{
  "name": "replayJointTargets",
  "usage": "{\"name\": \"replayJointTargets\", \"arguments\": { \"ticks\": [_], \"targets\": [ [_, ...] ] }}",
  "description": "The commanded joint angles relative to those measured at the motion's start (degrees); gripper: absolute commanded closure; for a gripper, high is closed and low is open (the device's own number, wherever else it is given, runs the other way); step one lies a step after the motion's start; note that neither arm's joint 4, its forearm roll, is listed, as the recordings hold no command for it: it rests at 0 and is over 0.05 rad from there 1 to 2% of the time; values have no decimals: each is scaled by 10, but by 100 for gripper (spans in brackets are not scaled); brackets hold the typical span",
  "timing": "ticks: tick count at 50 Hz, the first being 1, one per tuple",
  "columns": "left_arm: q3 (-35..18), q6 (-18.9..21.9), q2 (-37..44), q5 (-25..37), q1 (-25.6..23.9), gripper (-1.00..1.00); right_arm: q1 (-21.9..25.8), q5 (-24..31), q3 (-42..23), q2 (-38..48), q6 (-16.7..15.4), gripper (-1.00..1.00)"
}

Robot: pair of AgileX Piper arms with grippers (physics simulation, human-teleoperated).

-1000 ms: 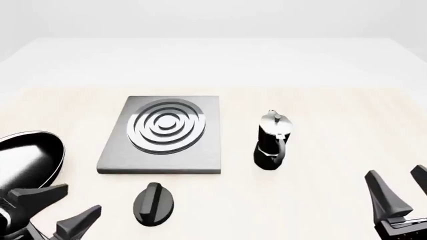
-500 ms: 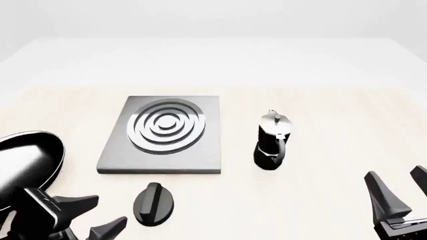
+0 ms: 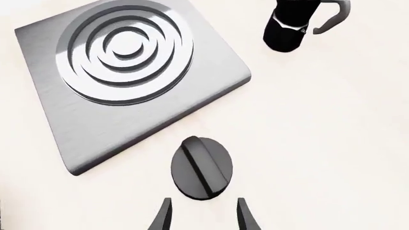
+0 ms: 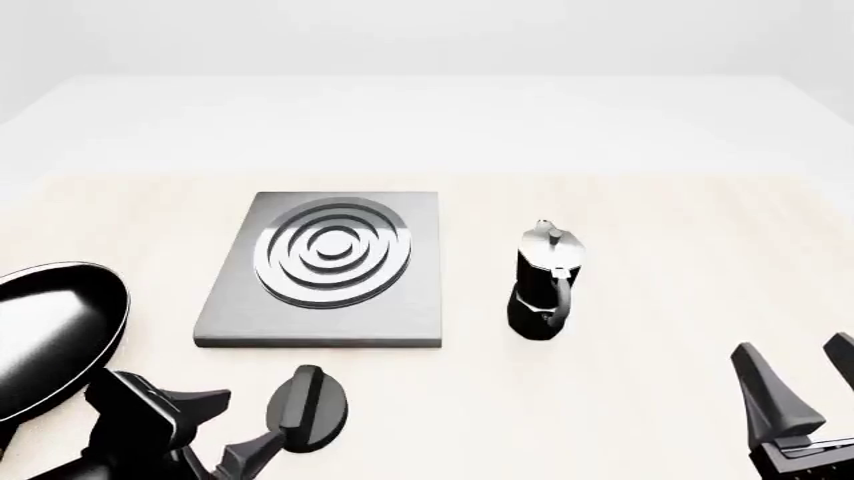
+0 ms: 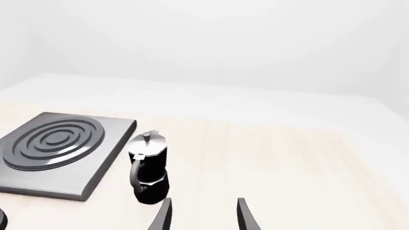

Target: Turn on the stove and put the frying pan on it.

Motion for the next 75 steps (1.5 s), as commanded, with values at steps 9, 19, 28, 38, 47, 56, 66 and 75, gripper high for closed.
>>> {"name": "replayJointTargets", "arguments": {
  "ticks": [9,19,28,38,47,56,66,75],
  "targets": [
    [19,-4,163,-168,-1,-100,-4,1,1,1,1,-100],
    [16,-9,228,-227,-9,-100,-7,-5,1,7,0,-100],
    [11,-8,270,-260,-14,-100,-10,-2,1,8,-1,-100],
    [4,-4,310,-291,-15,-100,-12,-14,1,20,-2,-100],
    [-2,-8,349,-321,-21,-100,-14,-24,1,32,-3,-100],
    [-7,-6,349,-316,-31,-100,-15,-25,1,34,-2,-100],
    [-5,-12,340,-310,-62,-100,-17,-14,1,21,-1,-100],
    [-15,-16,311,-277,-90,-100,-19,-10,1,18,0,-100]
  ]
}}
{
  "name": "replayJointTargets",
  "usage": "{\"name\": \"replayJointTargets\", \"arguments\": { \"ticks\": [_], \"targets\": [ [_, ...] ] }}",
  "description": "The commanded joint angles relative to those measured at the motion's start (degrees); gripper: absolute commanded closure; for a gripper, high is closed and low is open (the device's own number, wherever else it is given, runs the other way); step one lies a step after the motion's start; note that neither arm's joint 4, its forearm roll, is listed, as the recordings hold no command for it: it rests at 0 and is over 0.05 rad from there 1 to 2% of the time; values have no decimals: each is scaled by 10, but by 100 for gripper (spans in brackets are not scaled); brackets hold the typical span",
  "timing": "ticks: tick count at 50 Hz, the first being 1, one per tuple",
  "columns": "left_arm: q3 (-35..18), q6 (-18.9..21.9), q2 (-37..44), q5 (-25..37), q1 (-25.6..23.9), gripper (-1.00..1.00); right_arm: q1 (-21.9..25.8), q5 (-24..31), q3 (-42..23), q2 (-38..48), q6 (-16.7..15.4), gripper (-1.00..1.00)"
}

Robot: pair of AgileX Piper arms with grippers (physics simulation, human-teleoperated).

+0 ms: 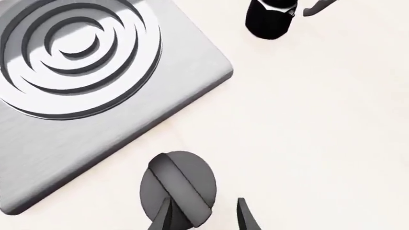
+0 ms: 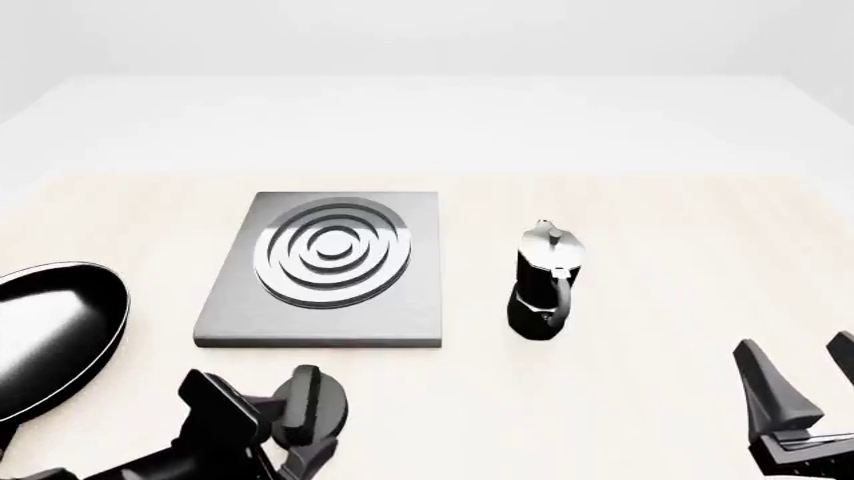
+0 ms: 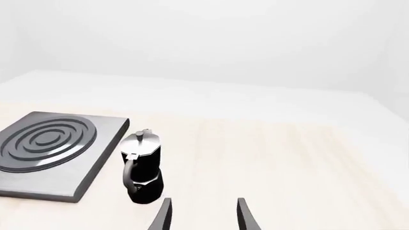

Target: Turn on the stove and put the frying pan on it.

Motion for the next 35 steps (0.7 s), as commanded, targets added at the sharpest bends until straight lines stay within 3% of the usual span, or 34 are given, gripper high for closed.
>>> {"name": "replayJointTargets", "arguments": {
  "ticks": [1,10,35],
  "targets": [
    [-12,-6,-26,31,-38,-100,-2,5,0,-5,1,-100],
    [-24,-10,-51,59,-64,-100,-4,4,0,-4,2,-100],
    [-67,-12,-211,221,-112,-100,-5,17,-1,-21,5,-100]
  ]
}}
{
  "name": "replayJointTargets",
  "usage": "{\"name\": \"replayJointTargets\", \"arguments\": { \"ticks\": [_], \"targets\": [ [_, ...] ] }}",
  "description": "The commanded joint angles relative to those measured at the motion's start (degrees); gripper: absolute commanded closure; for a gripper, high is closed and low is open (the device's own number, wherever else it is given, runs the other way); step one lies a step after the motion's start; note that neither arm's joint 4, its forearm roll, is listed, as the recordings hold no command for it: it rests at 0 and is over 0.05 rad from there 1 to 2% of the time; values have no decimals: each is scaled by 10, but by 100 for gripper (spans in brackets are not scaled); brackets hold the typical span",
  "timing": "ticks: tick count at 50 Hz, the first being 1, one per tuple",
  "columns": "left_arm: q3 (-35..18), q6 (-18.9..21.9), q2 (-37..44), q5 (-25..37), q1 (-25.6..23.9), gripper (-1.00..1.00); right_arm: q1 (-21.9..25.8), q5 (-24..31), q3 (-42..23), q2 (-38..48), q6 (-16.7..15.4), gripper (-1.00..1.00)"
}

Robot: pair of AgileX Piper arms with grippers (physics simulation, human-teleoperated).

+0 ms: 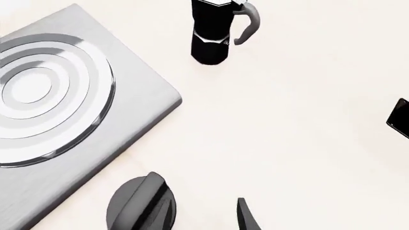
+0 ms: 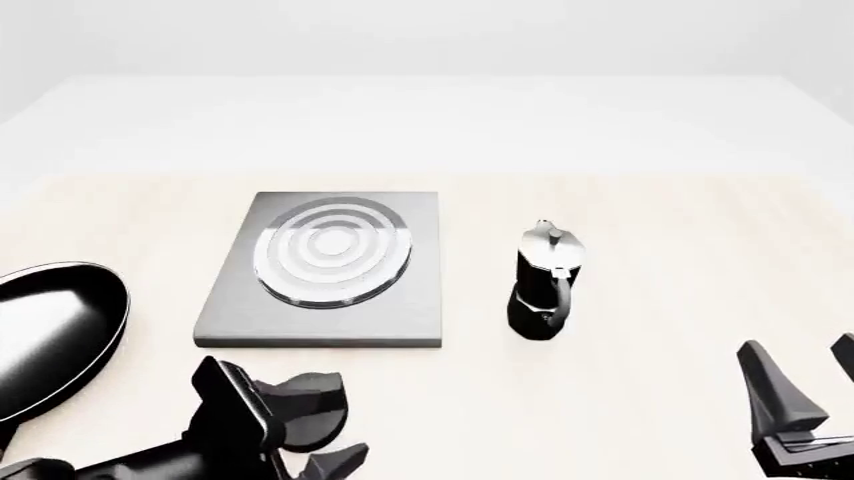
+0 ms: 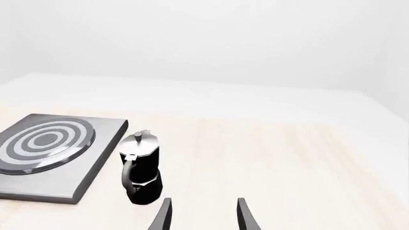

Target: Turn on the stove and put the frying pan on it.

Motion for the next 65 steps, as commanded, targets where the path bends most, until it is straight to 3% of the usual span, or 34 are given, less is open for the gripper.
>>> {"name": "replayJointTargets", "arguments": {
  "ticks": [1,14,29,44,55,65],
  "targets": [
    [-12,-2,-76,71,-20,-100,1,6,-1,-8,1,-100],
    [-43,7,-267,262,-10,-100,4,7,-2,-10,1,-100],
    [-129,37,-474,522,96,-100,18,0,-3,-7,3,-100],
    [-161,72,-550,647,211,-100,23,7,-15,-8,5,-100],
    [-155,113,-537,661,331,-100,28,13,-19,-11,3,-100],
    [-181,149,-526,683,433,-100,30,17,-22,-12,4,-100]
  ]
}}
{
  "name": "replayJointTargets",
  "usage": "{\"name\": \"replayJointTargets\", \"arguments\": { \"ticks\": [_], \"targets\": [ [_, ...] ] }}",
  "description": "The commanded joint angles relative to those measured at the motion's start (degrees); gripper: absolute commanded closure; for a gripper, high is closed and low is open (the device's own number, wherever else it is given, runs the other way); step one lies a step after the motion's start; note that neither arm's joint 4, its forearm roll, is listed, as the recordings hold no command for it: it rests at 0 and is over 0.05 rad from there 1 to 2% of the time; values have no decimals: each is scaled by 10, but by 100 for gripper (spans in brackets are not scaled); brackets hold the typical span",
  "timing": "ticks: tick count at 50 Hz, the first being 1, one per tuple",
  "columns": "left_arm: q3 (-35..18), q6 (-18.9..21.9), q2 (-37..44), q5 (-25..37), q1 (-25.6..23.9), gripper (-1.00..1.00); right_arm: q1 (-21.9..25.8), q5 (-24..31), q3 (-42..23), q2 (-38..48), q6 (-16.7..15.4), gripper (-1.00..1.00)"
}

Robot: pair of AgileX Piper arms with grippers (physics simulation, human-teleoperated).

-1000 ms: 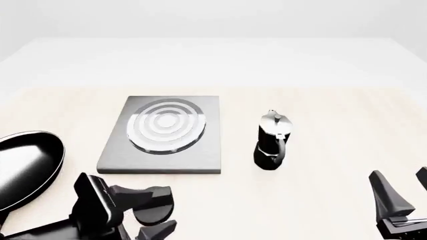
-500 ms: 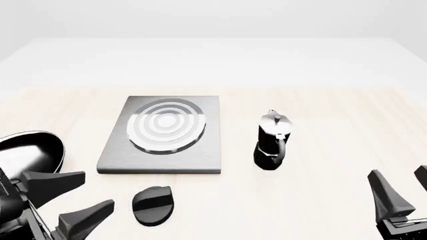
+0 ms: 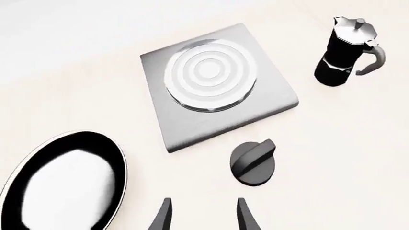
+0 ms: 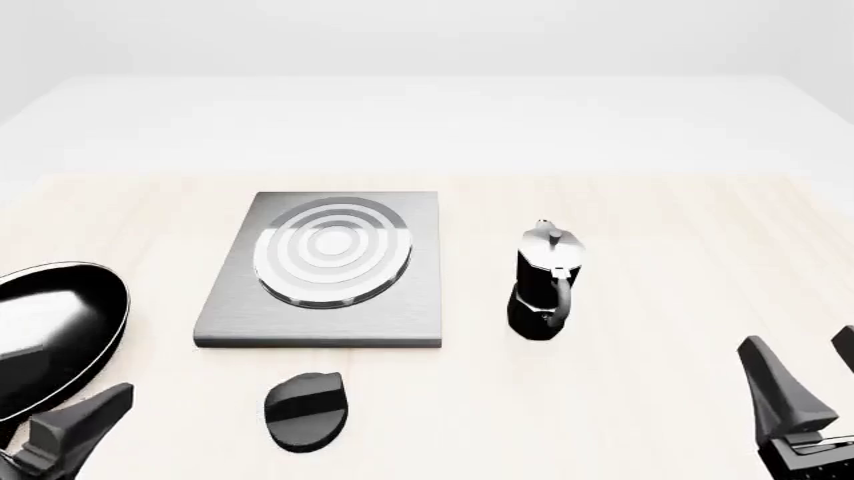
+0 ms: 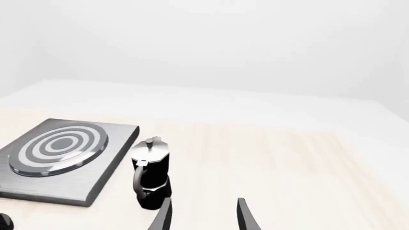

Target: Turn on the stove and put the frying pan on it.

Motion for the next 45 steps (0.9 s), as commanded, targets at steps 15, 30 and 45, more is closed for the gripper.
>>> {"name": "replayJointTargets", "arguments": {
  "ticks": [15,30,45],
  "targets": [
    [-25,95,49,15,224,-100,14,1,0,0,-1,-100],
    [-9,153,104,-8,312,-100,17,0,-1,2,-2,-100],
    [-10,215,156,-50,398,-100,26,-6,-4,10,-4,-100]
  ]
}}
